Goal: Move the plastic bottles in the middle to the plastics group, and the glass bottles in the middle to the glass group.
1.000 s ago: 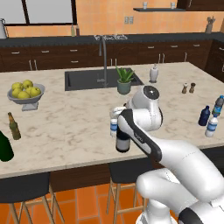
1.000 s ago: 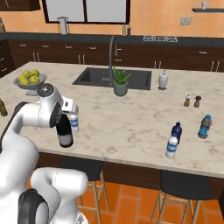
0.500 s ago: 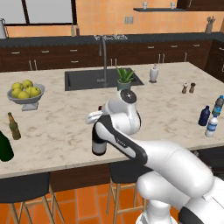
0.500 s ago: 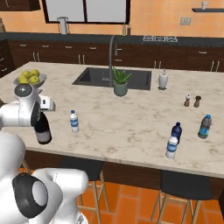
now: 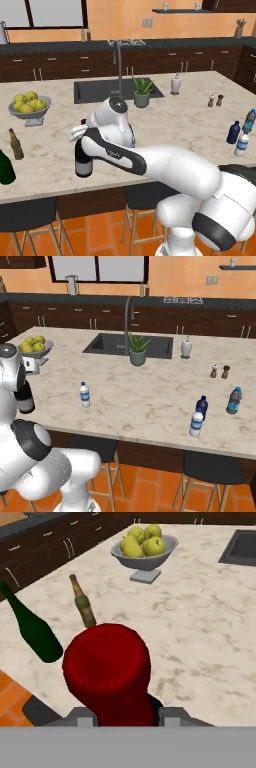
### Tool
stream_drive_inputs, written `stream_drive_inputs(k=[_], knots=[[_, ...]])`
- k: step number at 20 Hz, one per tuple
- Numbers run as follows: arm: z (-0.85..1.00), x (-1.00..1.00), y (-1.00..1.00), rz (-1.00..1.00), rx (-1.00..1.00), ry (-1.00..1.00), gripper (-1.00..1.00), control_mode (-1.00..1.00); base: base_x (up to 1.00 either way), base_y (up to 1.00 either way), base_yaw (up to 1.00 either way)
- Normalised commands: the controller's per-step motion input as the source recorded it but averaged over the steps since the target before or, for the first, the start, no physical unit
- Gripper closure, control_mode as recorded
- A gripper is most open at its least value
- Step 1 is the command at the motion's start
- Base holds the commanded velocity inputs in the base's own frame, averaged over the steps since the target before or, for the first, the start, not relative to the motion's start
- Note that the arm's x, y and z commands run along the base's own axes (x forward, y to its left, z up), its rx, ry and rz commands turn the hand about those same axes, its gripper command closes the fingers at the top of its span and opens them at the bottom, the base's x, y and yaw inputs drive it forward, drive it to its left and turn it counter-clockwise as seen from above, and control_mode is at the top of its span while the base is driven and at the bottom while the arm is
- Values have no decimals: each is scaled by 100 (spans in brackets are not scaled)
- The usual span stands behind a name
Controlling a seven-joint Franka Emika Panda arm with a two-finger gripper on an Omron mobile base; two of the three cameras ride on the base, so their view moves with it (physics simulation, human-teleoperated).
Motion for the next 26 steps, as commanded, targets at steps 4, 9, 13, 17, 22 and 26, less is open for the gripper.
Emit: stream_drive_inputs(k=[4, 9, 13, 17, 22, 26], knots=[[18, 4, 90, 13, 0, -3, 100, -100, 0, 0, 0], [0, 19, 69, 8, 0, -7, 100, -100, 0, 0, 0], [0, 19, 20, 5, 0, -1, 100, -100, 0, 0, 0], [0, 12, 22, 4, 0, -3, 100, -100, 0, 0, 0], [0, 27, 35, 5, 0, -2, 100, -100, 0, 0, 0], [0, 3, 24, 3, 0, -1, 100, -100, 0, 0, 0]])
